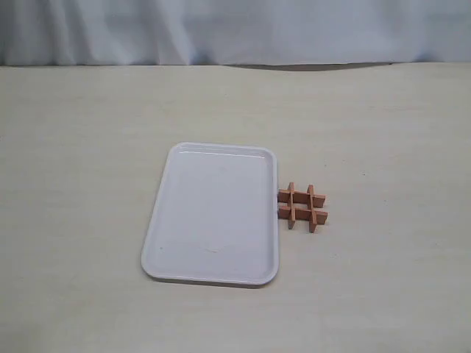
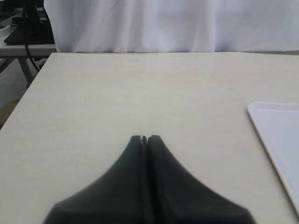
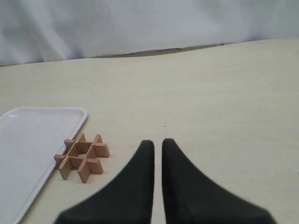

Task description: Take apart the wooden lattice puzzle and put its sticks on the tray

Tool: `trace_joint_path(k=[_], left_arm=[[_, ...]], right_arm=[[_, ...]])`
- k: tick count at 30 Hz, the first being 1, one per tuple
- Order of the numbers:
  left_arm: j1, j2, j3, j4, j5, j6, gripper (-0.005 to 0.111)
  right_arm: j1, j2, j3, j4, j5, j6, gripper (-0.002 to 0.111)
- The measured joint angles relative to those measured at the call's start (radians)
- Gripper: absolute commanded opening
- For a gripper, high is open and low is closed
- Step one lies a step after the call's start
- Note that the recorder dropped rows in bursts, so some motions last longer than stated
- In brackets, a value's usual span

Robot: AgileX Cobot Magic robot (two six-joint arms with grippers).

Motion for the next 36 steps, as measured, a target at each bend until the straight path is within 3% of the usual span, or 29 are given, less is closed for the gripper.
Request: trace_joint_path(k=[13,23,30,36], left_arm=[[0.000,0.000,0.000,0.000,0.000,0.000,0.000],[0.000,0.000,0.000,0.000,0.000,0.000,0.000],[0.000,0.000,0.000,0.000,0.000,0.000,0.000],[0.000,0.000,0.000,0.000,0.000,0.000,0.000]], right_arm=[[0.000,0.000,0.001,-0.002,-0.025,0.000,0.006],[0.000,0.000,0.002,-0.004,-0.411,0.000,0.006],[0.000,0.000,0.002,0.003,-0.522,0.002,0.006],[0.000,0.000,0.002,0.195,-0.621,0.103,0.006]])
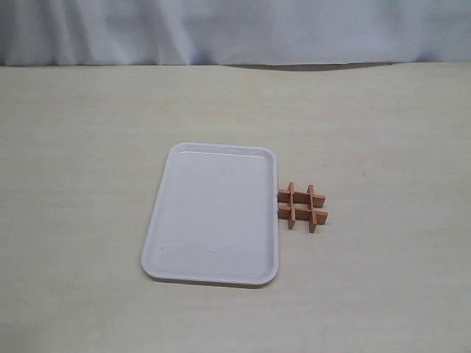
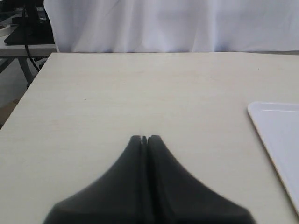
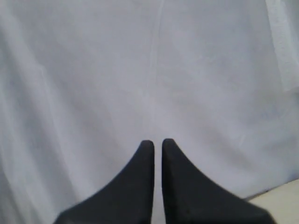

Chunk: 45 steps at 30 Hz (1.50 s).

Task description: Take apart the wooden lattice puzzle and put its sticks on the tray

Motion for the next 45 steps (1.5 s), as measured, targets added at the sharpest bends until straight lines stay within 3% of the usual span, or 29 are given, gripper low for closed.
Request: trace_joint_path(k=[5,10,15,20,22,25,30,39,45], left_arm=[[0.000,0.000,0.000,0.000,0.000,0.000,0.000],[0.000,0.000,0.000,0.000,0.000,0.000,0.000],[0.000,0.000,0.000,0.000,0.000,0.000,0.000],[0.000,0.000,0.000,0.000,0.000,0.000,0.000],[0.000,0.000,0.000,0.000,0.000,0.000,0.000],[0.000,0.000,0.000,0.000,0.000,0.000,0.000],[0.000,0.000,0.000,0.000,0.000,0.000,0.000],[0.000,0.000,0.000,0.000,0.000,0.000,0.000],[0.000,0.000,0.000,0.000,0.000,0.000,0.000]], right_arm=[[0.000,0.000,0.000,0.094,0.000,0.208,0.006],[0.000,0.001,-0.017,0.098,-0.081,0.263,0.006],[0.000,0.140,-0.172,-0.001,-0.028,0.271,0.006],[0.000,0.562,-0.413,-0.190,0.099,0.248,0.006],[0.000,0.725,-0.508,-0.316,0.225,0.189,0.006],[0.030,0.981,-0.676,-0.453,0.579,0.144,0.006],[0.158,1.228,-0.732,-0.499,0.789,0.111,0.006],[0.450,1.387,-0.733,-0.475,0.835,0.105,0.006],[0.547,1.499,-0.733,-0.442,0.833,0.105,0.006]])
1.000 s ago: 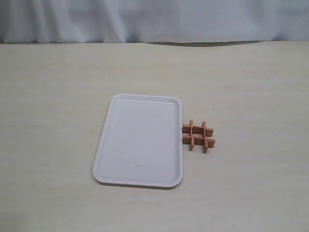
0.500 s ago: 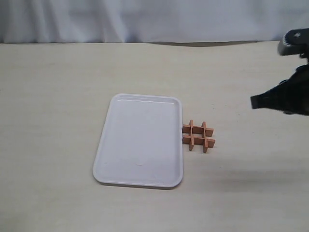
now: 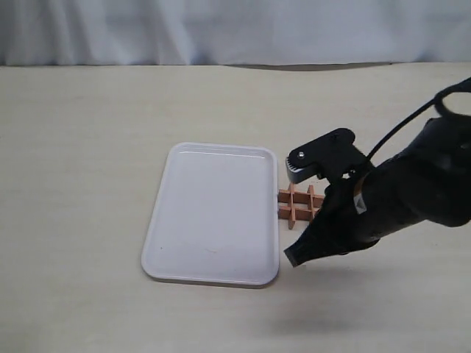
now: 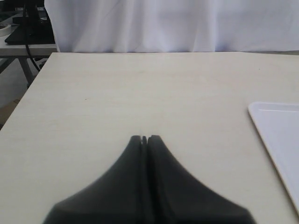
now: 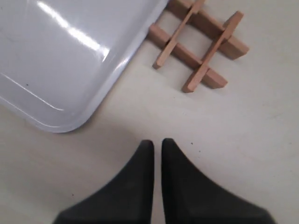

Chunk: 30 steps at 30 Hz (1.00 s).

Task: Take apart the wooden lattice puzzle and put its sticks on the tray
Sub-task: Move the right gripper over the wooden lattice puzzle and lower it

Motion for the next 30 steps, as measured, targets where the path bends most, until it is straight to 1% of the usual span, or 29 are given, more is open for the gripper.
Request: trace_joint_path(k=[1,3,7,9,12,17,24,30], left_arm=[[0.000,0.000,0.000,0.000,0.000,0.000,0.000],[0.000,0.000,0.000,0.000,0.000,0.000,0.000],[0.000,0.000,0.000,0.000,0.000,0.000,0.000],[0.000,0.000,0.000,0.000,0.000,0.000,0.000],[0.000,0.000,0.000,0.000,0.000,0.000,0.000],[0.000,0.000,0.000,0.000,0.000,0.000,0.000],[0.000,0.000,0.000,0.000,0.000,0.000,0.000],[0.000,0.000,0.000,0.000,0.000,0.000,0.000]], right_arm=[[0.002,0.014,0.000,0.000,0.000,0.000,0.006],[0.004,0.046,-0.008,0.003,0.000,0.000,0.010],[0.004,0.094,-0.048,0.003,-0.001,0.016,0.027],[0.004,0.111,-0.061,0.003,-0.006,0.019,0.036],[0.004,0.138,-0.068,0.003,-0.018,0.021,0.047],[-0.001,0.168,-0.070,-0.028,-0.036,0.057,0.048],[-0.082,0.184,-0.074,-0.070,-0.048,0.131,0.048],[-0.086,0.222,-0.075,-0.073,-0.088,0.132,0.048]])
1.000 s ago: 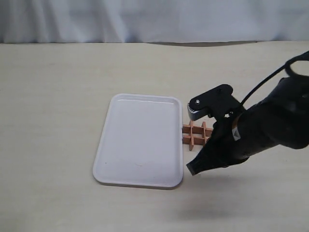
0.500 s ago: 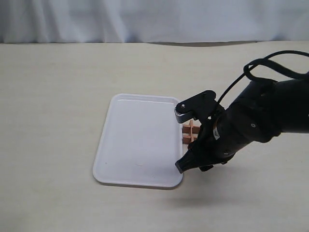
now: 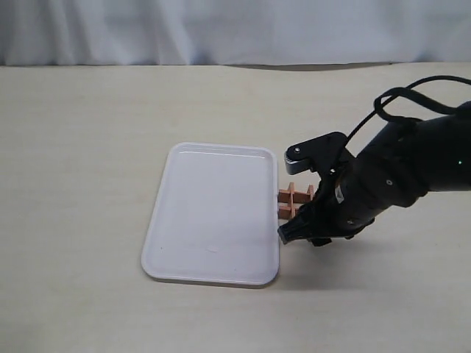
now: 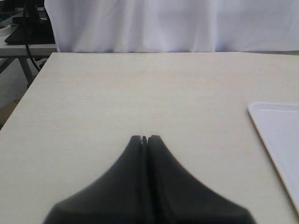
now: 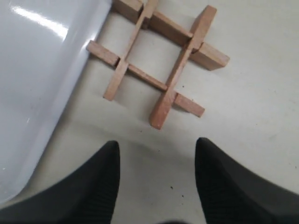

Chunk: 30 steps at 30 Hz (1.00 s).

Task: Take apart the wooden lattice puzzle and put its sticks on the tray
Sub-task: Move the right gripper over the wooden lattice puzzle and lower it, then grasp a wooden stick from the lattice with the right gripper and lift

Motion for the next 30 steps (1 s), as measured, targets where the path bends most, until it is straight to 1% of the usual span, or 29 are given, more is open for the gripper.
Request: trace_joint_path(k=[5,10,13,16,20,23,25,30], left_arm=[[0.000,0.000,0.000,0.000,0.000,0.000,0.000],[0.000,0.000,0.000,0.000,0.000,0.000,0.000],[0.000,0.000,0.000,0.000,0.000,0.000,0.000],[0.000,0.000,0.000,0.000,0.000,0.000,0.000],[0.000,0.000,0.000,0.000,0.000,0.000,0.000],[0.000,0.000,0.000,0.000,0.000,0.000,0.000],[0.000,0.000,0.000,0.000,0.000,0.000,0.000],[0.000,0.000,0.000,0.000,0.000,0.000,0.000]], right_arm=[[0.000,0.044,0.000,0.000,-0.050,0.003,0.048],[0.000,0.071,0.000,-0.034,-0.099,0.059,0.048],[0.000,0.074,0.000,-0.129,-0.113,0.152,0.047],[0.000,0.076,0.000,-0.247,-0.111,0.268,0.044],[0.000,0.076,0.000,-0.328,-0.107,0.359,0.040],[0.000,0.076,0.000,-0.342,-0.109,0.372,0.036],[0.000,0.076,0.000,-0.357,-0.111,0.385,0.030],[0.000,0.076,0.000,-0.367,-0.117,0.395,0.007]])
